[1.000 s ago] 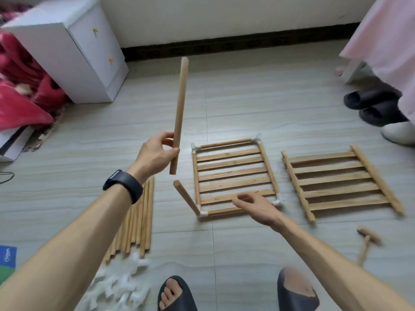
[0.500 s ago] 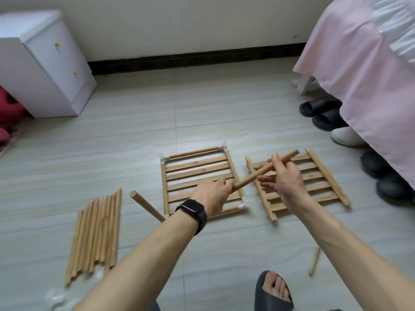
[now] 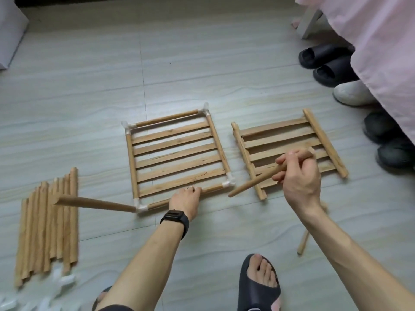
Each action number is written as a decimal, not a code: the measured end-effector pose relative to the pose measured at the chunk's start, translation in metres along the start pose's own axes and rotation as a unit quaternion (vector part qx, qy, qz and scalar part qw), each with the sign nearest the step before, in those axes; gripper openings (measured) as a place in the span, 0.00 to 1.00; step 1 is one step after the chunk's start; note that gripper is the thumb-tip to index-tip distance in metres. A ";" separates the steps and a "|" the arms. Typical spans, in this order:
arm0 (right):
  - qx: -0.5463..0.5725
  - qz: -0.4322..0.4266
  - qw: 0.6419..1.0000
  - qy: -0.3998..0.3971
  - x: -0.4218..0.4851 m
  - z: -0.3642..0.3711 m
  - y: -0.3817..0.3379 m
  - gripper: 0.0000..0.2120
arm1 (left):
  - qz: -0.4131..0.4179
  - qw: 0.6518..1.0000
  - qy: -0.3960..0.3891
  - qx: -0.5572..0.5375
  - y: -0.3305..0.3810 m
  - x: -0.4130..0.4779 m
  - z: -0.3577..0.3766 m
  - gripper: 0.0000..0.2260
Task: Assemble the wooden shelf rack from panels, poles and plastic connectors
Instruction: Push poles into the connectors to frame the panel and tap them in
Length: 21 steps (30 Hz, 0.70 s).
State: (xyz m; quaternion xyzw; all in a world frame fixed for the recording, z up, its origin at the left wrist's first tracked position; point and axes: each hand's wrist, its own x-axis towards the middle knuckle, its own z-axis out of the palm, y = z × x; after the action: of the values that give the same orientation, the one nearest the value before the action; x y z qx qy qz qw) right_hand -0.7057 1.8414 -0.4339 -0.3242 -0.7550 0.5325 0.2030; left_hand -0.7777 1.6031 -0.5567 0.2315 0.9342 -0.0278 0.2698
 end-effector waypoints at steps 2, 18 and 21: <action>-0.012 -0.027 1.000 0.007 0.000 -0.003 -0.008 0.16 | 0.005 0.999 0.018 0.036 -0.005 -0.005 0.007 0.21; -0.088 -0.121 0.989 -0.009 -0.050 -0.004 -0.027 0.17 | 0.054 0.994 -0.035 0.094 -0.009 -0.025 0.019 0.34; -0.082 -0.118 0.989 -0.016 -0.054 -0.003 -0.027 0.20 | 0.047 0.993 -0.042 0.096 -0.003 -0.019 0.018 0.33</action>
State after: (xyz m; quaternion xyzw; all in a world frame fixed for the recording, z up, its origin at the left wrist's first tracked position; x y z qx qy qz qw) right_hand -0.6729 1.7993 -0.4053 -0.2395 -0.8323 0.4462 0.2253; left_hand -0.7560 1.5893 -0.5629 0.2990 0.9030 -0.1147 0.2863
